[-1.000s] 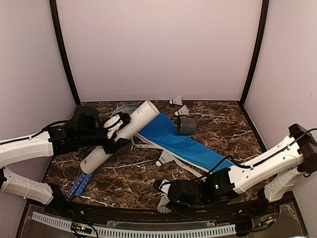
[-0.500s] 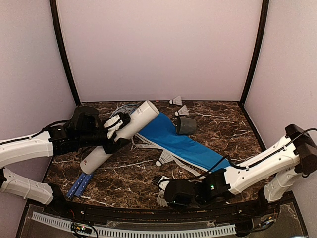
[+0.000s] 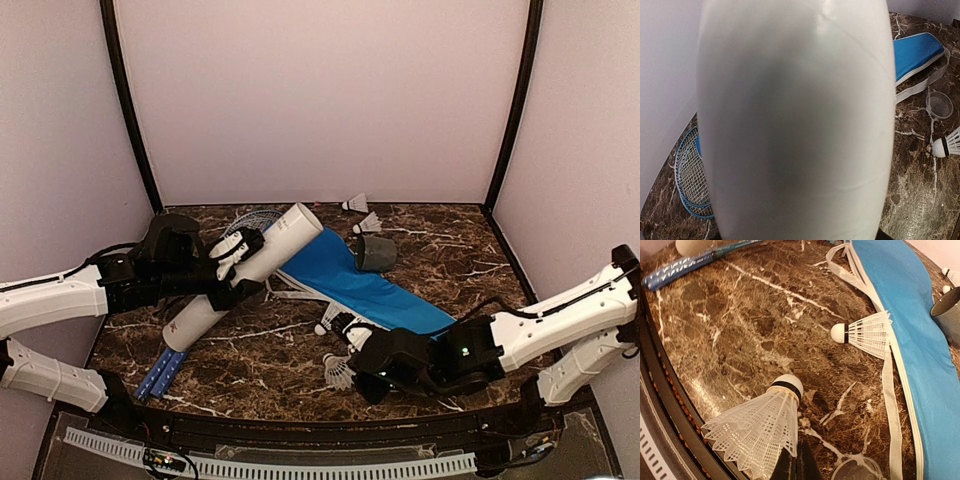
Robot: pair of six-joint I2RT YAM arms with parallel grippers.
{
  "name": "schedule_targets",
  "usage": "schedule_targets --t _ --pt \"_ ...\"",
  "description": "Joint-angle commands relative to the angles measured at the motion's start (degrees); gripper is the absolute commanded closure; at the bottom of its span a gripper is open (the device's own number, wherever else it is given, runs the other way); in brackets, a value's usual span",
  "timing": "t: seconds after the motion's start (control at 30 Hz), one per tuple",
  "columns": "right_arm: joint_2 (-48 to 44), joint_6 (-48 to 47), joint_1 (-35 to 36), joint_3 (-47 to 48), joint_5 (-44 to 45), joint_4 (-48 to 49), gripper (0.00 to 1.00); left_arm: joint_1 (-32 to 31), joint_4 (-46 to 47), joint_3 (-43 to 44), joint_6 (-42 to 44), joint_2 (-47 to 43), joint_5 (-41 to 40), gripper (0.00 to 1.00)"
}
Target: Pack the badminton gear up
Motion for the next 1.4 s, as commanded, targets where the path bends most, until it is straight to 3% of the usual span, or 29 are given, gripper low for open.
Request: schedule_targets --t 0.0,0.3,0.57,0.73,0.8,0.83,0.9,1.0,1.37 --pt "-6.3 3.5 -3.6 -4.6 -2.5 5.8 1.0 -0.3 2.1 -0.7 0.6 -1.9 3.4 0.42" --pt "-16.5 3.3 -18.1 -12.3 -16.9 15.8 1.0 -2.8 1.6 -0.8 2.3 -1.0 2.9 0.42" --pt "-21.4 1.8 -38.8 -14.3 -40.6 20.5 1.0 -5.1 1.6 -0.9 2.8 0.6 3.2 0.43" --pt "-21.3 2.0 -49.1 -13.7 -41.8 25.3 1.0 -7.2 1.3 -0.8 3.3 2.4 2.5 0.43" --pt "-21.9 6.3 -52.4 -13.6 -53.2 26.7 1.0 -8.1 1.1 -0.8 3.5 2.9 1.8 0.43" --pt "-22.2 6.3 -53.7 -13.4 -53.2 26.9 1.0 -8.5 1.0 -0.9 3.6 3.1 1.4 0.43" --pt "-22.8 8.4 -55.7 -12.5 -66.2 25.9 1.0 -9.3 0.9 -1.2 4.1 3.5 0.6 0.43" --pt "-23.4 9.0 -57.2 -10.8 -70.9 24.8 1.0 -9.8 0.8 -1.3 4.5 4.2 0.1 0.43" --pt "-21.7 1.0 -56.8 -3.2 -79.1 10.4 1.0 -10.4 0.4 -0.8 5.0 6.4 0.8 0.43"
